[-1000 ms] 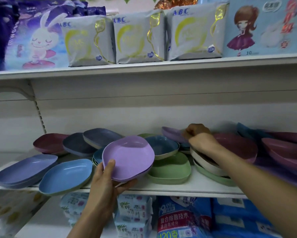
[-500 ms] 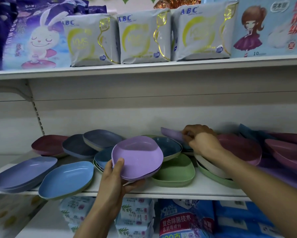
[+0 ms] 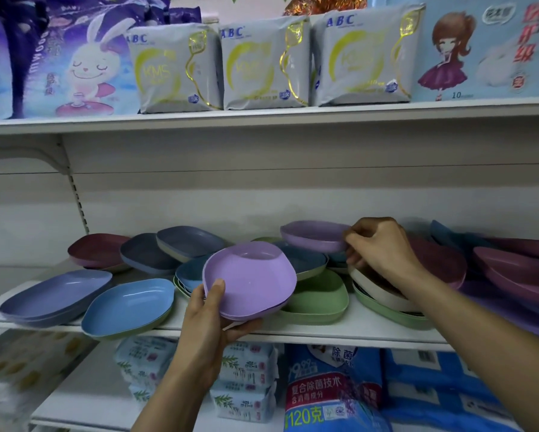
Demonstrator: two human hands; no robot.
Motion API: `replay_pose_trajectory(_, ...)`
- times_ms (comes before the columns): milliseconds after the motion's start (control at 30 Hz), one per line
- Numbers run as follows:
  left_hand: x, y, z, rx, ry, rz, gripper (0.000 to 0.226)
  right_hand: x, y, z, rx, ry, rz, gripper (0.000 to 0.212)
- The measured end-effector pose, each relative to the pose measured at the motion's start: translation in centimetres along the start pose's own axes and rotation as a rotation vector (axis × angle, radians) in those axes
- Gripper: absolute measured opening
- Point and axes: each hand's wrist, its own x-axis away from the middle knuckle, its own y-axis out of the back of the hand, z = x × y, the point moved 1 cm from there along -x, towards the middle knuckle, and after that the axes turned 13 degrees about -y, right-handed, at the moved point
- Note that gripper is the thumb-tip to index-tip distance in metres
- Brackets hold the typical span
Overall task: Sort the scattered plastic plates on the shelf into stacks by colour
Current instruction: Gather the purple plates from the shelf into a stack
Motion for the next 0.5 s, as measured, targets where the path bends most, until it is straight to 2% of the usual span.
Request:
replay_pose_trajectory(200,0.1,3.2,-1.6,-0.014,-0.072,-0.151,0.036,0.6,-0.9,1.5,0.231,0.025,0.126,0.008)
replay_pose_trajectory(300,0.1,5.1,-2.7,-0.005,-0.114,-0.210,0.032,0.7,-3.1,2.6,0.351,0.055,0.212,0.009)
replay_pose_trajectory(500,0.2,9.7,-5.1,-0.003,-0.210,-0.309,0.032,1.5,-9.6,5.5,0.397,0.105,0.344,0.009)
